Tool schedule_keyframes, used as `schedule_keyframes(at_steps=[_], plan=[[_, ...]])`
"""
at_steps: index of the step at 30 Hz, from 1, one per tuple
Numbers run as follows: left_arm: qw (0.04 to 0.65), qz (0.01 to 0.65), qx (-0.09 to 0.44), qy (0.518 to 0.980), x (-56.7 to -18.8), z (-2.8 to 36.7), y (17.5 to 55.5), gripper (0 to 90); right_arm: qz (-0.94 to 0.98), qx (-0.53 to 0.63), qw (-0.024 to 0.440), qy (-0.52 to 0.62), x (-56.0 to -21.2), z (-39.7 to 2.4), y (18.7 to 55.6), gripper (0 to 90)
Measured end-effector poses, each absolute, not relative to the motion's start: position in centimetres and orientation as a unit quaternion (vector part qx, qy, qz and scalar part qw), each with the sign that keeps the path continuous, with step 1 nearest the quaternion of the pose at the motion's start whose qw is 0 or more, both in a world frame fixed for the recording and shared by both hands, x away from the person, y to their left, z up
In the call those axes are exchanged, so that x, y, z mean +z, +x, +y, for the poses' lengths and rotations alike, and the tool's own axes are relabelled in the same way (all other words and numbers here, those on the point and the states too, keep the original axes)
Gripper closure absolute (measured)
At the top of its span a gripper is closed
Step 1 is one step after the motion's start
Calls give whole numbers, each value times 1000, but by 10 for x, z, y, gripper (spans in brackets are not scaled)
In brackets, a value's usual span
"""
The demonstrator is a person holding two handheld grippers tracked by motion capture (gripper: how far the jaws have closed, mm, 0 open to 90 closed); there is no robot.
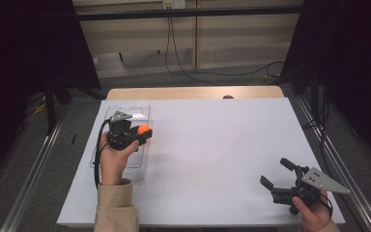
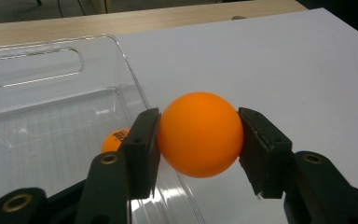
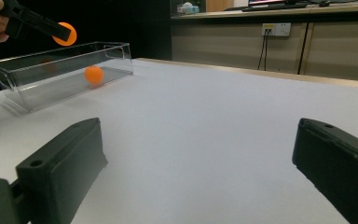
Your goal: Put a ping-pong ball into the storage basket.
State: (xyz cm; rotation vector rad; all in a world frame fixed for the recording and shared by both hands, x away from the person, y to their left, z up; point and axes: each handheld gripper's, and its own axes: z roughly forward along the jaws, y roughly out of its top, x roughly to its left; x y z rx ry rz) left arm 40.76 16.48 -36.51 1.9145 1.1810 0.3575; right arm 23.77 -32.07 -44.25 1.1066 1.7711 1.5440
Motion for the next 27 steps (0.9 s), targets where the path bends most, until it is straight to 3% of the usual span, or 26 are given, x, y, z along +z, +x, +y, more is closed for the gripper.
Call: schedule_keyframes(at_steps=[27], plan=[[422, 485, 152, 750, -364, 179, 406, 510, 657, 572, 268, 410, -443, -320, 238, 17]])
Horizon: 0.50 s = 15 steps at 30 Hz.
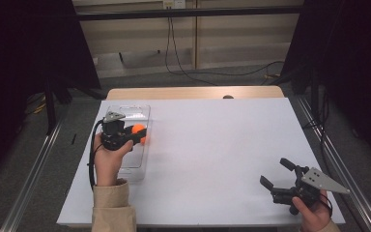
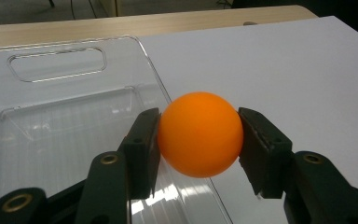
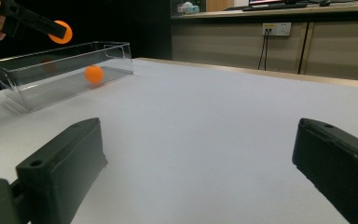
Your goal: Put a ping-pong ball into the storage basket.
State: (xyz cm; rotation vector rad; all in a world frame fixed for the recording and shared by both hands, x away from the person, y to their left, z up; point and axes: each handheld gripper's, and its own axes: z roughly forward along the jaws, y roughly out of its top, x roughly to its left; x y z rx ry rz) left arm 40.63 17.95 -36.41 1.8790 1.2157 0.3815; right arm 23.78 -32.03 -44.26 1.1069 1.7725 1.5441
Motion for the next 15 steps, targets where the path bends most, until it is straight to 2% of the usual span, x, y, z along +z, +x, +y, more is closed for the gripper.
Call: schedule_keyframes(at_steps=[15], plan=[[417, 487, 156, 751, -365, 183, 407, 510, 657, 572, 269, 411, -443, -321, 238, 17]])
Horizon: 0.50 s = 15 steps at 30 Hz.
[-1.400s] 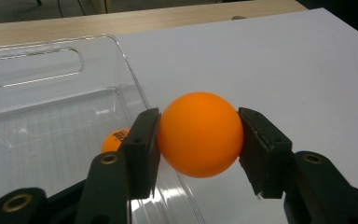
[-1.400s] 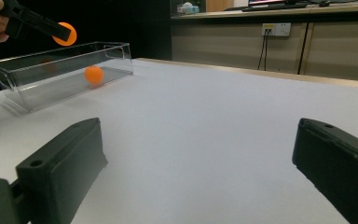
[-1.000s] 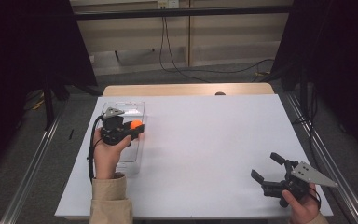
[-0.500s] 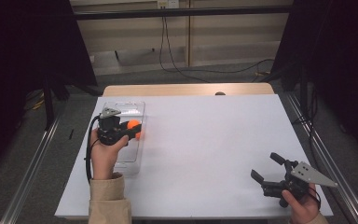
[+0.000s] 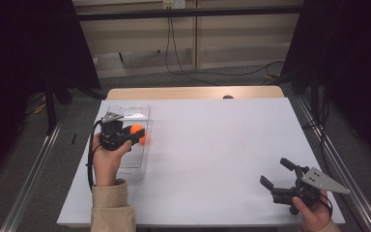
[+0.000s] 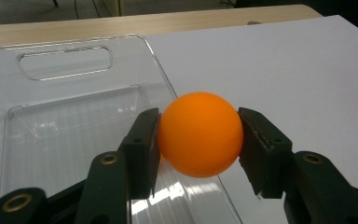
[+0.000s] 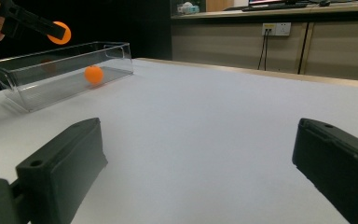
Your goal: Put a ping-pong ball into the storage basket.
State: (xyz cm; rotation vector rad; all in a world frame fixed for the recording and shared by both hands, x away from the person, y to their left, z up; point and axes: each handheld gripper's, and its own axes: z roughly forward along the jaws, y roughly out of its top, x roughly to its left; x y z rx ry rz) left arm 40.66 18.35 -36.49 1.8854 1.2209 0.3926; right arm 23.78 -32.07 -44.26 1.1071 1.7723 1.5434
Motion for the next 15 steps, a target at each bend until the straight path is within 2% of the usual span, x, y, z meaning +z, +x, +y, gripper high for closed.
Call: schedule_keyframes(at_steps=[15], plan=[[417, 491, 164, 747, -366, 190, 406, 510, 657, 572, 269, 411, -443, -321, 238, 17]])
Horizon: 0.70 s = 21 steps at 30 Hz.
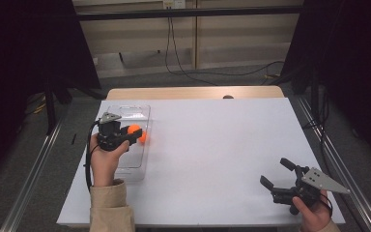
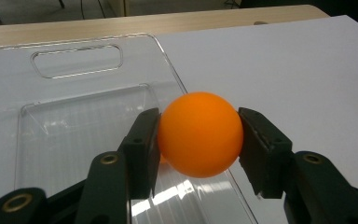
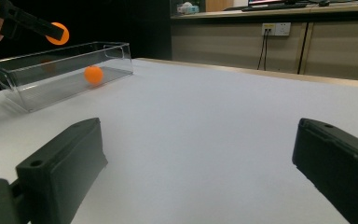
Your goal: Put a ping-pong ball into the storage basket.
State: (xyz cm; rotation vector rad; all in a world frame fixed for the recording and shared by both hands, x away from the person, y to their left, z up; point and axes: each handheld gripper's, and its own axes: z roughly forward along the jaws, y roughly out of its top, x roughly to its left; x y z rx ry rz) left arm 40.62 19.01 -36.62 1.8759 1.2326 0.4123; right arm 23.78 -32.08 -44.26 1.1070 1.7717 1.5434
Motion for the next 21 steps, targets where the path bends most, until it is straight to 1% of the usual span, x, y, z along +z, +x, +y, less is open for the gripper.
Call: schedule_keyframes(at_steps=[21], plan=[[413, 493, 173, 747, -367, 196, 406, 510, 657, 572, 269, 411, -443, -321, 238, 17]])
